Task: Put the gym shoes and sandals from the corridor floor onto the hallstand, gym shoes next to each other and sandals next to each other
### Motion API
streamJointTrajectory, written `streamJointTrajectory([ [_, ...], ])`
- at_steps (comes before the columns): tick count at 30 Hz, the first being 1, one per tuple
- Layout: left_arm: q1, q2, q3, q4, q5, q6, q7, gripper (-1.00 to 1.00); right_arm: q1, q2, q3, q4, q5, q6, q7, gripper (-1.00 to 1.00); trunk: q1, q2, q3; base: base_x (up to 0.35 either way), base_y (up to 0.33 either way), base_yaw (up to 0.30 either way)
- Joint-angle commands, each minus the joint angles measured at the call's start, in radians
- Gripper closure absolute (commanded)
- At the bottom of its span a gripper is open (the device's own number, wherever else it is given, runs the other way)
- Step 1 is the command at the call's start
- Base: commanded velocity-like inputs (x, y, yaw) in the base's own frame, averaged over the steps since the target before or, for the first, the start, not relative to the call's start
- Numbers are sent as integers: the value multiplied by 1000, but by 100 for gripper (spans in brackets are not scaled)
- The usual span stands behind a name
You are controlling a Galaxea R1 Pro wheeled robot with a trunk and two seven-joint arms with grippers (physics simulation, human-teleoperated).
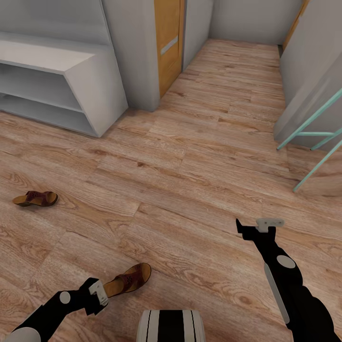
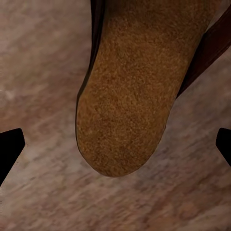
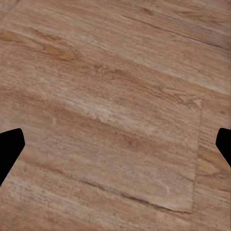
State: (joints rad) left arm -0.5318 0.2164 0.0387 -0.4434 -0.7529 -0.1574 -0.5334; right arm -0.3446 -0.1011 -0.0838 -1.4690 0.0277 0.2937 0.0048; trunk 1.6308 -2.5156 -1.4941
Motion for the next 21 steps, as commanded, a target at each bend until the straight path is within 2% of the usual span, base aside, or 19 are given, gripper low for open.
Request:
streamJointTrajectory([
  [1, -1, -1, 4, -2, -9, -6, -3, -100, 0, 0, 1, -3, 3, 6, 1, -100, 0, 0, -1, 0, 0, 0],
  [3, -2, 0, 4, -6, -9, -5, -3, -100, 0, 0, 1, -4, 2, 5, 4, -100, 0, 0, -1, 0, 0, 0],
  [8, -4, -2, 2, -50, -12, -2, -7, -100, 0, 0, -1, -6, 4, 5, 98, -100, 0, 0, -1, 0, 0, 0],
  [12, -5, -9, -13, -76, -38, 11, -9, -100, 0, 0, -3, -3, 6, 5, 141, -100, 0, 0, -1, 0, 0, 0],
  [13, -5, -12, -18, -82, -54, 24, -9, -100, 0, 0, -3, -3, 6, 6, 148, -100, 0, 0, -1, 0, 0, 0],
  [19, -6, -30, -27, -93, -98, 65, -11, -100, 0, 0, -4, -6, 6, 7, 159, -100, 0, 0, -1, 0, 0, 0],
  [21, -6, -34, -28, -94, -102, 68, -12, -100, 0, 0, -4, -6, 6, 7, 160, -100, 0, 0, -1, 0, 0, 0],
])
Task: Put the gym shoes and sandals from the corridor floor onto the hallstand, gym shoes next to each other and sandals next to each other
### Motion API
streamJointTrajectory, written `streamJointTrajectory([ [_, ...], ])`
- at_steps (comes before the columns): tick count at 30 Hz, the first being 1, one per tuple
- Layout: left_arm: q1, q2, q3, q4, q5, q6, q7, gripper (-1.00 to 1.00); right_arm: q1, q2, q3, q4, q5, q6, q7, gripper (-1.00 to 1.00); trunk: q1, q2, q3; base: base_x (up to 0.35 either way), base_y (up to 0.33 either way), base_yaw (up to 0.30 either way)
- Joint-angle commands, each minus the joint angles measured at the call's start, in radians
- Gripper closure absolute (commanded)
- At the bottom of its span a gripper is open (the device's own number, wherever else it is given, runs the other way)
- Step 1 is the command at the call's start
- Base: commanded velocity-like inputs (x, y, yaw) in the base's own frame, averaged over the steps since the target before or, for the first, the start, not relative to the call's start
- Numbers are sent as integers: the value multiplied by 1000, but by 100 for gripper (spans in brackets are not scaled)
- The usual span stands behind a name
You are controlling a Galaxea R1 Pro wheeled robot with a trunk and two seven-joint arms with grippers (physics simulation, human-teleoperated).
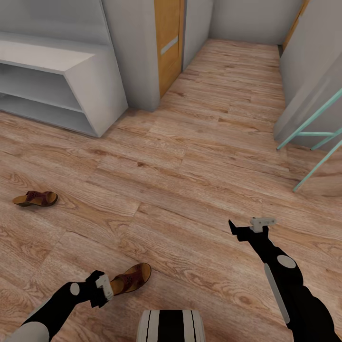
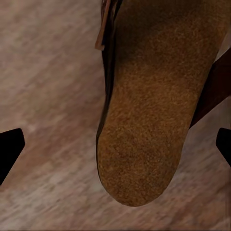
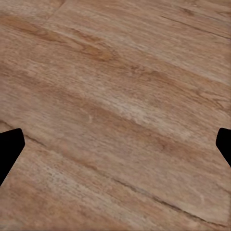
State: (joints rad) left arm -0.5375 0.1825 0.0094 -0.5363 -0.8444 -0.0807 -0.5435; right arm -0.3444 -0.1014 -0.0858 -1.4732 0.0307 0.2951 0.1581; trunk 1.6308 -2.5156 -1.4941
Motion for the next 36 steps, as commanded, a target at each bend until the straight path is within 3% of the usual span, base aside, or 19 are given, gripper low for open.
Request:
streamJointTrajectory([
  [1, 0, -1, 1, -1, -12, -7, -2, -100, 0, 0, -2, -1, 4, 5, 7, -100, 0, 0, -1, 0, 0, 0],
  [6, 0, -5, -6, -2, -16, -5, -3, -100, 0, 0, -2, -2, 4, 5, 7, -100, 0, 0, -1, 0, 0, 0],
  [9, 1, -5, -42, -1, -18, -4, -3, -100, 0, 0, -2, -1, 3, 6, 8, -100, 0, 0, -1, 0, 0, 0],
  [14, 1, -2, -60, 0, -19, -6, -5, -100, 0, 0, -2, -1, 3, 6, 8, -100, 0, 0, -1, 0, 0, 0],
  [21, 1, 1, -69, 2, -20, -9, -6, -100, 0, 1, -1, -1, 3, 5, 8, -100, 0, 0, -7, 0, 0, 0],
  [27, 1, 3, -70, 2, -20, -10, -5, -100, 0, 1, -1, -1, 3, 4, 8, -100, 3, -2, -37, 0, 0, 0],
  [36, 1, 4, -72, 1, -21, -9, -5, -100, -1, 2, -1, -2, 3, 4, 8, -100, 3, -2, -38, 0, 0, 0],
])
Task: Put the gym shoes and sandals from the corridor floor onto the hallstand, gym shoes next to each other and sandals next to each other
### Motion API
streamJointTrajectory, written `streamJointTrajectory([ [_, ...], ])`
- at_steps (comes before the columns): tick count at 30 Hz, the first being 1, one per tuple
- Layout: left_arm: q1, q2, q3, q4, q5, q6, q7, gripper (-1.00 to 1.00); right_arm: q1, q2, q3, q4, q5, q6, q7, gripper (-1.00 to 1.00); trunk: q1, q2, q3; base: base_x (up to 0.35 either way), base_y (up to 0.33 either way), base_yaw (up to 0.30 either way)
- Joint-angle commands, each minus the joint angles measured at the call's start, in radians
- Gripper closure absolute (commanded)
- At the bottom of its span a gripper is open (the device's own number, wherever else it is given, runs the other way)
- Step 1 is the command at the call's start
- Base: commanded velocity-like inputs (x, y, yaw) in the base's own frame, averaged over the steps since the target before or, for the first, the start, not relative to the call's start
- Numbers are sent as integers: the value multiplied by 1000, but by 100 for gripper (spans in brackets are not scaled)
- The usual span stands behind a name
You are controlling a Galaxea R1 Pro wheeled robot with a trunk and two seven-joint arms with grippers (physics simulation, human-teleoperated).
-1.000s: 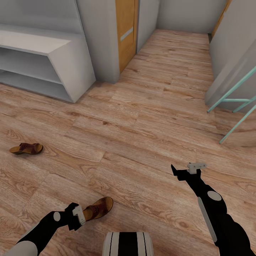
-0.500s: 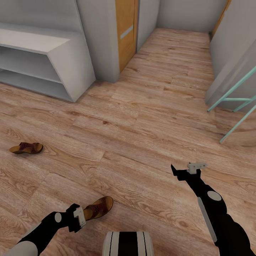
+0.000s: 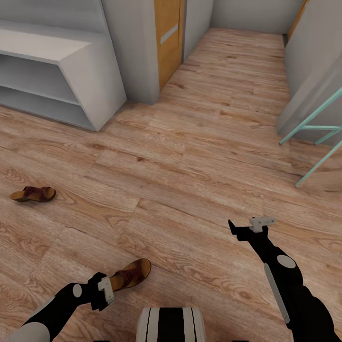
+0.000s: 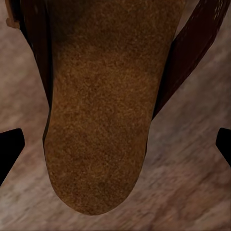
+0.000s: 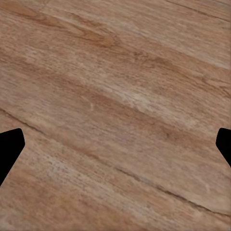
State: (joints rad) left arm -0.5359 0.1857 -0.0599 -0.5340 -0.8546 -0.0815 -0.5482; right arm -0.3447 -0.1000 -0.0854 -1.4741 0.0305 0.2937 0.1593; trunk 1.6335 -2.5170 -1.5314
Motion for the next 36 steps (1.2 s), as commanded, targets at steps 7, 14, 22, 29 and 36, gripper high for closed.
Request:
streamJointTrajectory([
  [7, 0, 4, -2, -1, -11, -8, 1, -100, 0, 0, -1, -2, 2, 5, 6, -100, 0, 0, -1, 0, 0, 0],
  [14, 1, 8, -2, -2, -11, -7, 2, -100, 0, 0, -1, -2, 2, 5, 6, -100, 0, 0, -1, 0, 0, 0],
  [22, 3, 10, -1, -3, -12, -7, 8, -100, 0, 0, -1, -2, 2, 5, 7, -100, 0, 0, -1, 0, 0, 0],
  [29, 2, 11, 0, -4, -22, -7, 10, -100, 0, 0, -1, -2, 2, 5, 6, -100, 0, 0, -1, 0, 0, 0],
  [36, 3, 11, 0, -4, -33, -7, 10, -100, 0, 0, -1, -2, 2, 5, 7, -100, 0, 0, -1, 0, 0, 0],
])
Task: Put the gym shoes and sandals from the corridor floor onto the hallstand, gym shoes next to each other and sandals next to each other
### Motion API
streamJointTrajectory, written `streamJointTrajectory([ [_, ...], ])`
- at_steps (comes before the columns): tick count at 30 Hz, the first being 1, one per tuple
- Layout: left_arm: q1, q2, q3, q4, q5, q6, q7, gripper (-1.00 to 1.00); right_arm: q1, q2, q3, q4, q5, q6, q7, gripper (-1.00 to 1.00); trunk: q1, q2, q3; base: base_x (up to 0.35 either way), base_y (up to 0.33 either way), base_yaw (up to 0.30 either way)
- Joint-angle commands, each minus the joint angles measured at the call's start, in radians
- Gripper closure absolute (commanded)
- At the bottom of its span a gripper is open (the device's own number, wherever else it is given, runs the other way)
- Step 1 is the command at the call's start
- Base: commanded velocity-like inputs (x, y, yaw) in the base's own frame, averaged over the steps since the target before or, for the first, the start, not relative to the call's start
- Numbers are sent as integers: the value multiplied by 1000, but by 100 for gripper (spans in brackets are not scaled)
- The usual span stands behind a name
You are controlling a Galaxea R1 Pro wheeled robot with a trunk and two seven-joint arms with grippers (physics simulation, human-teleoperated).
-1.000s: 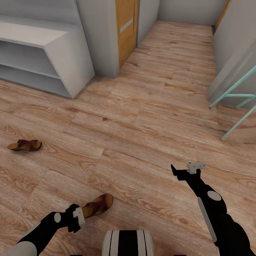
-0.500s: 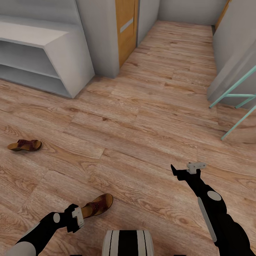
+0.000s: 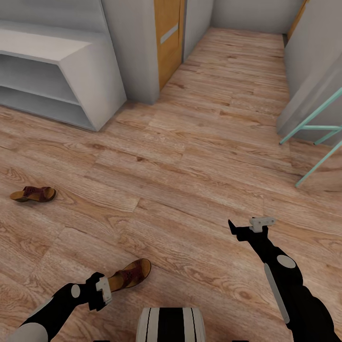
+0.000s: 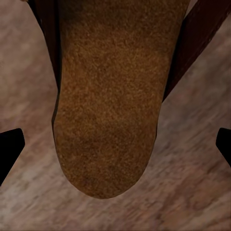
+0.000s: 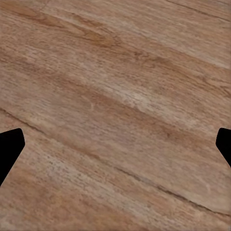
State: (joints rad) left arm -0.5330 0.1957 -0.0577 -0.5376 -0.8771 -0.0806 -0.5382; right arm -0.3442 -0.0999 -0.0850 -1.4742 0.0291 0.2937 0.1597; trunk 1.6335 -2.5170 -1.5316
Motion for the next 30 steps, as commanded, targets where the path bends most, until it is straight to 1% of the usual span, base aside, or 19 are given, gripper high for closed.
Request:
streamJointTrajectory([
  [1, 0, 1, -2, -1, -11, -9, 0, -100, 0, 0, -1, -1, 3, 5, 6, -100, 0, 0, -1, 0, 0, 0],
  [9, 7, 2, -2, -26, -14, -13, 2, -100, 0, 0, -1, -1, 3, 5, 6, -100, 3, -2, -32, 0, 0, 0],
  [17, 12, 2, -2, -59, -14, -14, 3, -100, -1, 0, -1, -1, 3, 5, 6, -100, 3, -2, -32, 0, 0, 0],
  [30, 13, 4, -2, -65, -14, -15, 3, -100, -1, 0, -1, 0, 3, 5, 6, -100, 3, -2, -32, 0, 0, 0],
])
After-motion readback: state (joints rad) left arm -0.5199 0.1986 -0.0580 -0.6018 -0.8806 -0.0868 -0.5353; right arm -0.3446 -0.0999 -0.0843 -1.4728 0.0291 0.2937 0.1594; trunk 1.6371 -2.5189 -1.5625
